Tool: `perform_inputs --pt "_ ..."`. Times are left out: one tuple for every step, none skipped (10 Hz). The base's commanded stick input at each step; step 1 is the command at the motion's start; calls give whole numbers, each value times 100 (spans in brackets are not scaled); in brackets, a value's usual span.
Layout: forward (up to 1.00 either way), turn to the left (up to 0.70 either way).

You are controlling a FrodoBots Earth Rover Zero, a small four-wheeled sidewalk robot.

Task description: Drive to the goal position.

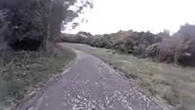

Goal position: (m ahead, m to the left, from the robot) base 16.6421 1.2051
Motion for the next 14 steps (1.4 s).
perform_inputs --pt "85 0" --pt "85 0" --pt "85 0" --pt "85 0" --pt "85 0" --pt "85 0" --pt "85 0" --pt "85 0" --pt "85 0" --pt "85 0" --pt "85 0" --pt "85 0" --pt "85 0" --pt "85 0"
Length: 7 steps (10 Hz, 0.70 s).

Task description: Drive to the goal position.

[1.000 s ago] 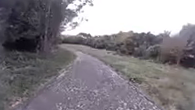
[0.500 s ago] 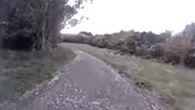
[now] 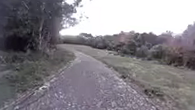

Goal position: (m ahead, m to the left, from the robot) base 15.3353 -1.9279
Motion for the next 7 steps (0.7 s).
perform_inputs --pt "85 10" --pt "85 19" --pt "85 13" --pt "85 4" --pt "85 0" --pt "85 0" --pt "85 0"
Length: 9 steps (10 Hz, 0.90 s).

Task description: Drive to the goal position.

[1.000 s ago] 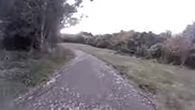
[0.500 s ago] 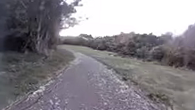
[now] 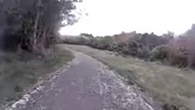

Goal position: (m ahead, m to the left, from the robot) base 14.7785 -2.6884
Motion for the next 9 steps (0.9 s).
perform_inputs --pt "85 0" --pt "85 0" --pt "85 0" --pt "85 0" --pt "85 0" --pt "85 0" --pt "85 0" --pt "85 0" --pt "85 0"
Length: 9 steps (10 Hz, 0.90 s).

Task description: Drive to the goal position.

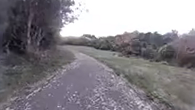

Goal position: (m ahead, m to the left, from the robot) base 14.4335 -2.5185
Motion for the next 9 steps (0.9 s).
perform_inputs --pt "85 0" --pt "85 0" --pt "85 0" --pt "85 0" --pt "85 0" --pt "85 0" --pt "85 0" --pt "85 0" --pt "85 20"
